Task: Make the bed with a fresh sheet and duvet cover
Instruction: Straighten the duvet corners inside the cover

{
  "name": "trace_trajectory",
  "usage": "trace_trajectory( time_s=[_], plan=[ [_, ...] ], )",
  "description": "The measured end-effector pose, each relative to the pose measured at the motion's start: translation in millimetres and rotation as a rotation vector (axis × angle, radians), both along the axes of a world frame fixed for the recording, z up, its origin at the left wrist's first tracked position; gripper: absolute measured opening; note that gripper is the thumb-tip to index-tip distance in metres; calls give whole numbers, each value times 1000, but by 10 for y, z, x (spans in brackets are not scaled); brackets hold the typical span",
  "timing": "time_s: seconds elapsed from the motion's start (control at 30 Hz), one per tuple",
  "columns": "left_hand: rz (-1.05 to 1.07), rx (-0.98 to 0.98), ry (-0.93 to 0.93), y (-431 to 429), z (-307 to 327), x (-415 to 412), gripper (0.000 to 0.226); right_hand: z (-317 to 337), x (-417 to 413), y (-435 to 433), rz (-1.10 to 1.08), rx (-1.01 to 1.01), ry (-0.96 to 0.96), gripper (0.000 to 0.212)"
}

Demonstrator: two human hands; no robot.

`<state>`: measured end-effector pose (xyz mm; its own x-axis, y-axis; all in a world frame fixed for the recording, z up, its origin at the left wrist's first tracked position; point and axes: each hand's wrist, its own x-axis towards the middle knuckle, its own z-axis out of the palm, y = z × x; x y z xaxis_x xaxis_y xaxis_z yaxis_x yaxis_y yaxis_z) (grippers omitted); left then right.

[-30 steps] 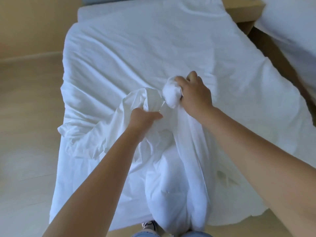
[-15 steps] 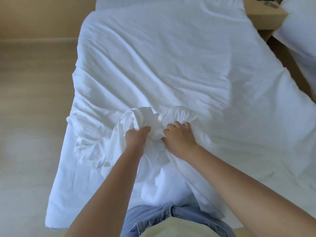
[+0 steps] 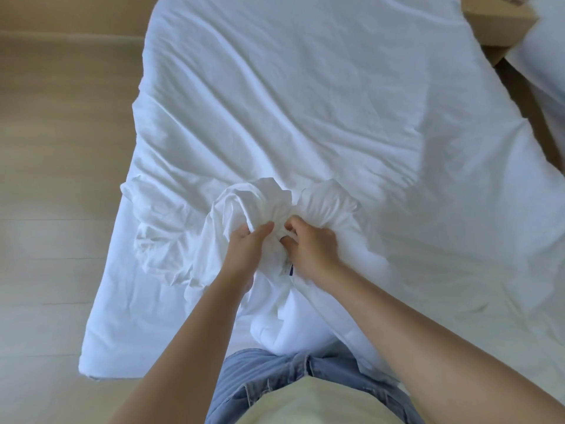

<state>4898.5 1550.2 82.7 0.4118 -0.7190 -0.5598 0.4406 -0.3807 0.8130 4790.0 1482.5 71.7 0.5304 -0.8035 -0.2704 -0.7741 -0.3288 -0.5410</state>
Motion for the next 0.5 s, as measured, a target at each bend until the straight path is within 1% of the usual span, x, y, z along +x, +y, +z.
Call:
trace_trajectory(
  time_s=[0.07,0.1,0.13,0.17,0.23,0.3,0.33,0.4,0.43,0.5],
  plan=[
    [-13,-8,-2,51,6,-40,20,-26,-3,15,25,9,55,21],
    [-38,-6,-24,77,7,-63,20,-59,1,17,25,73,78,27],
    [-61,-3,-39,106,-7,-81,19,-49,7,27,13,176,74,30],
    [-84,-4,-40,129,-16,-86,19,-64,22,20,-13,326,53,32],
    [-126,-9,-1,177,-22,-68,22,-81,44,14,-75,605,-44,30],
    [-167,-33,41,218,-24,-45,36,-76,52,37,-166,793,-146,35],
    [-179,-38,54,232,-25,-40,39,-82,58,50,-223,876,-192,33],
    [-189,-23,71,241,-29,-37,37,-77,98,62,-242,998,-276,27],
    [-197,-15,82,245,-25,-29,40,-80,131,65,-262,1016,-305,27],
    [-229,-7,121,249,-55,13,53,-90,196,40,-324,1047,-373,26]
  ],
)
